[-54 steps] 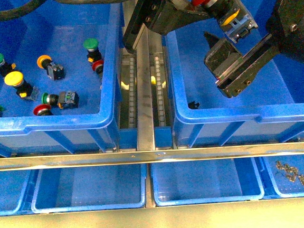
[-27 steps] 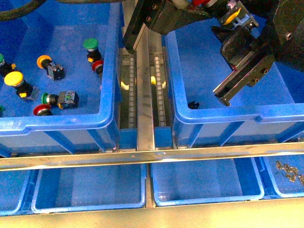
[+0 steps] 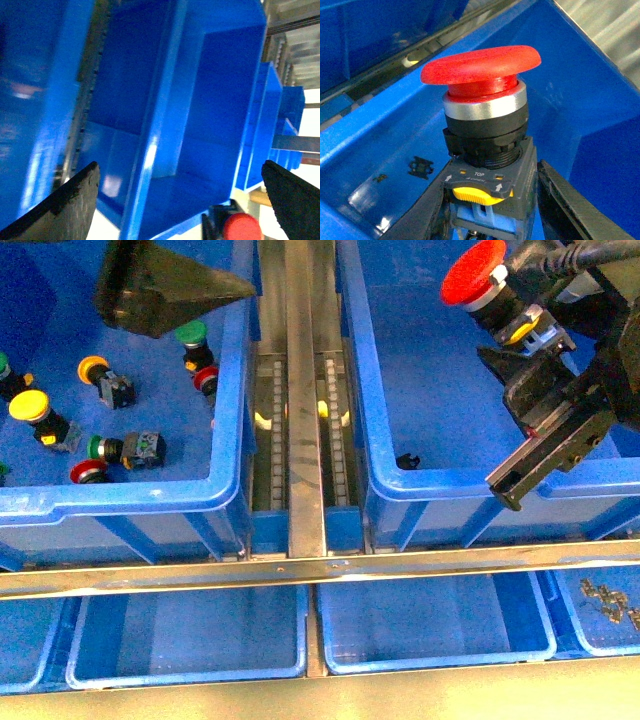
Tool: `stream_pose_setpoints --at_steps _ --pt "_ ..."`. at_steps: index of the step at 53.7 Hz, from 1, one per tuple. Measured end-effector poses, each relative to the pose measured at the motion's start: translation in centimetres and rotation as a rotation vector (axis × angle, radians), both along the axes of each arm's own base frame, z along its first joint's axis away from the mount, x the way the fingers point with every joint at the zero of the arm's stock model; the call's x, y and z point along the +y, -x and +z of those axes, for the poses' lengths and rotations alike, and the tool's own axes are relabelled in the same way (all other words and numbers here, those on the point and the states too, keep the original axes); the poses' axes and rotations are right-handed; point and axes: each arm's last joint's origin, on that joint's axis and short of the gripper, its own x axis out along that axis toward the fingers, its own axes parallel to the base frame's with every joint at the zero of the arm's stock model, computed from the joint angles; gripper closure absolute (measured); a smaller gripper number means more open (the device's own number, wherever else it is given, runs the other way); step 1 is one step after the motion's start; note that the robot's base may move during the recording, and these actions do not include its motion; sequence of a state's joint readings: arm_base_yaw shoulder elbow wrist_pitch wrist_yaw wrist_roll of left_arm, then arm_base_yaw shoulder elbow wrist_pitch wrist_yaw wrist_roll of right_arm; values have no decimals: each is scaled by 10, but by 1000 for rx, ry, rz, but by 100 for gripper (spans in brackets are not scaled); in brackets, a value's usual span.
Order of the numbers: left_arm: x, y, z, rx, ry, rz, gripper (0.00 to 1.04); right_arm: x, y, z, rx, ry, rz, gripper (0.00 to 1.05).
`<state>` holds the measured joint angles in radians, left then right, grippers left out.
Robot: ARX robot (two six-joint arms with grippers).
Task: Pick red and yellow buttons and place in box
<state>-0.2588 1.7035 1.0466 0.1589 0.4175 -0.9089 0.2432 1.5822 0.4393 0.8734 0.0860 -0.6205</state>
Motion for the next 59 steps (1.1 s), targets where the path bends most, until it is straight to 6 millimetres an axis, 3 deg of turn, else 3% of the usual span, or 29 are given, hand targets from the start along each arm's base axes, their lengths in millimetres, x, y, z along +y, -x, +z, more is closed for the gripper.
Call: stream_pose_setpoints --at_steps 9,18,31,34,40,45,50,59 --pt "38 17 6 -96 -133 61 8 -14 5 3 25 -33 -59 67" --pt "89 44 4 -203 -315 128 8 -31 12 17 19 -87 -139 67" --pt "158 83 -43 -104 -526 212 8 -44 27 35 23 -164 -211 67" --pt "162 88 -53 -129 -582 230 10 -45 30 38 22 -180 -225 67" --pt "157 109 -73 -455 -799 335 30 -46 35 41 37 -208 -248 67" --pt "139 131 -59 -713 -870 410 51 -42 39 43 56 -239 -246 67" --pt "131 141 -52 -772 -875 408 65 -42 40 44 55 -251 -273 67" --pt "123 160 -57 -749 -881 390 90 -43 42 46 53 -273 -314 68"
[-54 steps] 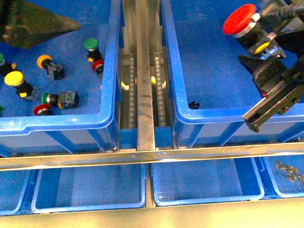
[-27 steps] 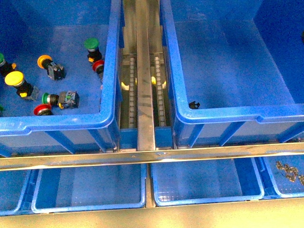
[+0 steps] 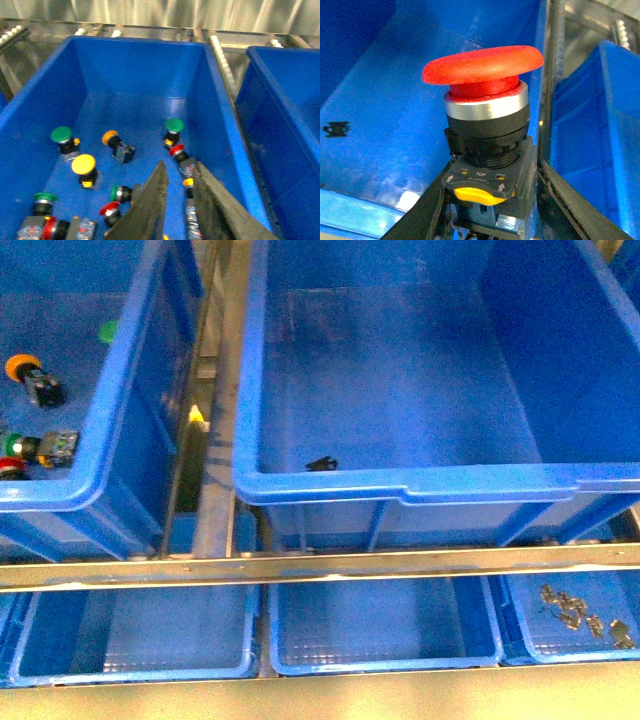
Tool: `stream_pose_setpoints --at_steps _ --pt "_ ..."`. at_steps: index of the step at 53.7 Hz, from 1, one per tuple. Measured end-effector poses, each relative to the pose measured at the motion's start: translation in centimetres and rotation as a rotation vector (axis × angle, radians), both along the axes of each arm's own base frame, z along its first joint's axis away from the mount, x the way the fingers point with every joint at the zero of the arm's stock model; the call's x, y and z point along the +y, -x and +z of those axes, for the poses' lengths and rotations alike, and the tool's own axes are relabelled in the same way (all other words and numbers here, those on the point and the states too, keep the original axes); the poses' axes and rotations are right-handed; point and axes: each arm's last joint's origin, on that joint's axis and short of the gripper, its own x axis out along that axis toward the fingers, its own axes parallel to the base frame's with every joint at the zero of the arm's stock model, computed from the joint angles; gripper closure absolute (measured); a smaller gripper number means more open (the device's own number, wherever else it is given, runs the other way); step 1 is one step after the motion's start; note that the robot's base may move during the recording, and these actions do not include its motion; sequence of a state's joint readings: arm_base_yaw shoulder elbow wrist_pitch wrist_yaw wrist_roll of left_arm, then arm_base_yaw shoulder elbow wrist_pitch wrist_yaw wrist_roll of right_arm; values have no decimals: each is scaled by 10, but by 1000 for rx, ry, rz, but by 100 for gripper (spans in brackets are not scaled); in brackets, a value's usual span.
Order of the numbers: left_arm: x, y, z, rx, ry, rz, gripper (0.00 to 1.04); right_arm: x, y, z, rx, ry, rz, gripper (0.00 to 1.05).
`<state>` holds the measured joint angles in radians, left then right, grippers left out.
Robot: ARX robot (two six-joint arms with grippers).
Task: Pick red and yellow buttons and place in box
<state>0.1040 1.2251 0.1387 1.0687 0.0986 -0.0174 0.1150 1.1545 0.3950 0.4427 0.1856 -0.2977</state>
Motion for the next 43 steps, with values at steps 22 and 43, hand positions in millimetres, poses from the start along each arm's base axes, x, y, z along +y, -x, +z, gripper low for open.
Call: stream_pose_setpoints --at_steps 22,43 --pt "-17 33 1 -3 -8 -5 102 3 1 0 4 -22 -29 68" --pt "-17 55 7 -19 -8 -3 102 15 3 0 -5 -34 11 68"
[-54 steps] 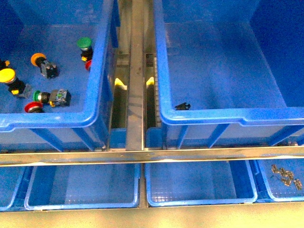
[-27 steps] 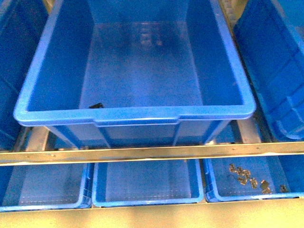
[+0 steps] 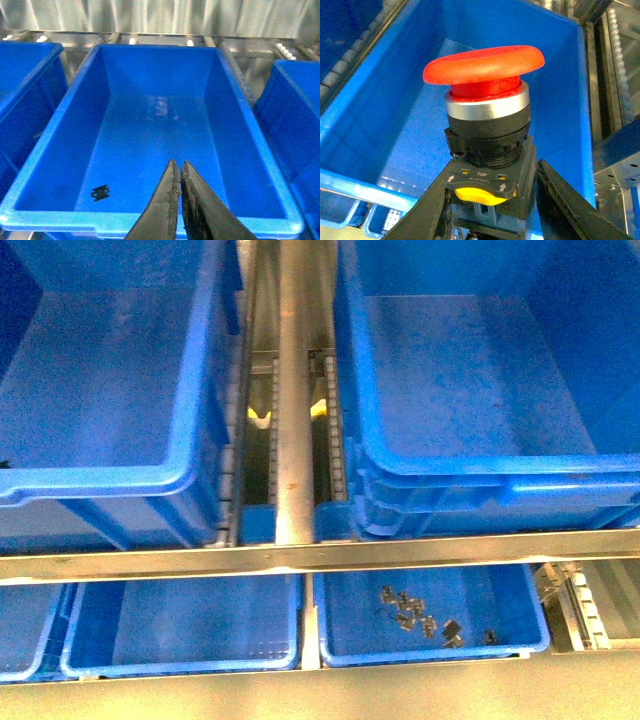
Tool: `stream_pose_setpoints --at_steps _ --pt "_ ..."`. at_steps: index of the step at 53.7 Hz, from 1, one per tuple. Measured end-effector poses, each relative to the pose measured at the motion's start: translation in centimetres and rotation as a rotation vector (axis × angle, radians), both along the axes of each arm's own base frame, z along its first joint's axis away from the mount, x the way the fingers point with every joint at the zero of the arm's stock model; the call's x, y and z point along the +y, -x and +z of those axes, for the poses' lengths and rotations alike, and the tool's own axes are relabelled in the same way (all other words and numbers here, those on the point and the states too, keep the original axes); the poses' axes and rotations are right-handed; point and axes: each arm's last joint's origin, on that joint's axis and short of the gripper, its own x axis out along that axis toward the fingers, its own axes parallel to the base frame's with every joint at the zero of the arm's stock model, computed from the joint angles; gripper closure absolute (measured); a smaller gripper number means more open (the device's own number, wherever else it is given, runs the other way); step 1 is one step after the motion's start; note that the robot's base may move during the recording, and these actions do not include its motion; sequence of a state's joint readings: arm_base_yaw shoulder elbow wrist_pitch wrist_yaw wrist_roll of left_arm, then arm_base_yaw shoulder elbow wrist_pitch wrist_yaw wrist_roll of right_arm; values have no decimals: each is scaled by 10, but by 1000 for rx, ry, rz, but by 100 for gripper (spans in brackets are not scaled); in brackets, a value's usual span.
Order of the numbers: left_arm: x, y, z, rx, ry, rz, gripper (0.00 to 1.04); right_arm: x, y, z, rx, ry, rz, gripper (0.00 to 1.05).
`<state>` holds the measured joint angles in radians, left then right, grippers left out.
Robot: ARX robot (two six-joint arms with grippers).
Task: Pick red and yellow buttons and place in box
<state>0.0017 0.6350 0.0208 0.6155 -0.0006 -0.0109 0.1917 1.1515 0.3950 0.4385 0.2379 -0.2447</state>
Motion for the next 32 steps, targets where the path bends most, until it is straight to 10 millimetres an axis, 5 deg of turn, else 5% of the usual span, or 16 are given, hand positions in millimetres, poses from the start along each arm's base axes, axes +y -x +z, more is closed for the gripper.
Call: stream_pose_setpoints --at_steps 32 --pt "0 22 6 -21 -1 -2 102 11 -3 -7 32 -19 25 68"
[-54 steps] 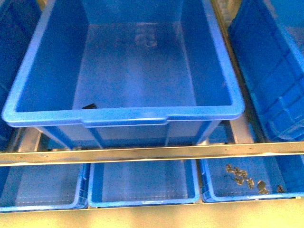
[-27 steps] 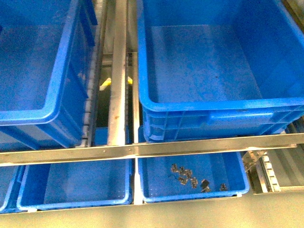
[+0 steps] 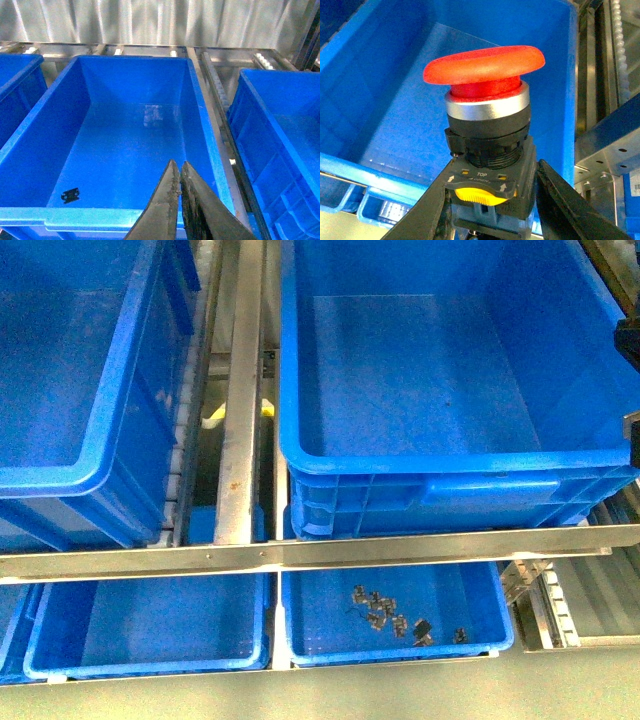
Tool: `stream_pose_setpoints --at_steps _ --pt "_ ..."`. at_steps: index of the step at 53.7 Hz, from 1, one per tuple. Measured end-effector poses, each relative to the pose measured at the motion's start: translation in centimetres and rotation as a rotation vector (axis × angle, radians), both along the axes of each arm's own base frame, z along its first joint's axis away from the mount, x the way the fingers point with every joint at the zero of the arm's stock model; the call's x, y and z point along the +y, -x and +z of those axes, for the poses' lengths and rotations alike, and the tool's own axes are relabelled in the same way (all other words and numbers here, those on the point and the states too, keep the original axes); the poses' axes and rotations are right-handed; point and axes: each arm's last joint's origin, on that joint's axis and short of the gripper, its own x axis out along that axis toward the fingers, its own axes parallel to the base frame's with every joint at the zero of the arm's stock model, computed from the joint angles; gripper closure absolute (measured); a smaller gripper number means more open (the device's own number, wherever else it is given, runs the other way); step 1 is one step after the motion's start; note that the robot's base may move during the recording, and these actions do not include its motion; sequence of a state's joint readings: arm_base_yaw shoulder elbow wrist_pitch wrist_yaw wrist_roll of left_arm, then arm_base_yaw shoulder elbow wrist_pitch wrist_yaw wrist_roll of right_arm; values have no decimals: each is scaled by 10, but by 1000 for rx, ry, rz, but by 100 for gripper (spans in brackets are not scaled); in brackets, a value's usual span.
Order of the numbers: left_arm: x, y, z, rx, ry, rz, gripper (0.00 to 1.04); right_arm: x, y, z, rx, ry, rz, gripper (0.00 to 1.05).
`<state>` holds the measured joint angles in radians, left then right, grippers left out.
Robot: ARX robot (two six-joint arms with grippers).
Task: Pick red and yellow buttons and place in box
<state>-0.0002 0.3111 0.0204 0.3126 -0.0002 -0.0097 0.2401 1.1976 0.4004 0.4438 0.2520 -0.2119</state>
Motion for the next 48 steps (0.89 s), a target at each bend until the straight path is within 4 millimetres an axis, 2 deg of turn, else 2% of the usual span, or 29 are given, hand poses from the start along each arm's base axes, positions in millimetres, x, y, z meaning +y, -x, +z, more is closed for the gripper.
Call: stream_pose_setpoints --at_steps 24,29,36,39,41,44,48 --pt "0 8 0 -1 0 0 102 3 -11 -4 9 -7 -16 68" --pt "0 9 0 -4 0 0 88 4 -14 -6 15 -7 -19 69" --pt "0 9 0 -4 0 0 54 7 -23 -9 24 -12 -33 69" --pt "0 9 0 -4 0 0 43 8 -28 -9 26 -11 -36 69" --pt "0 9 0 -4 -4 0 40 9 -31 -9 28 -11 -36 69" --pt "0 10 -1 0 -5 0 51 12 -37 -9 28 -10 -36 69" --pt "0 15 -4 29 -5 0 62 14 -43 -7 23 -11 -35 69"
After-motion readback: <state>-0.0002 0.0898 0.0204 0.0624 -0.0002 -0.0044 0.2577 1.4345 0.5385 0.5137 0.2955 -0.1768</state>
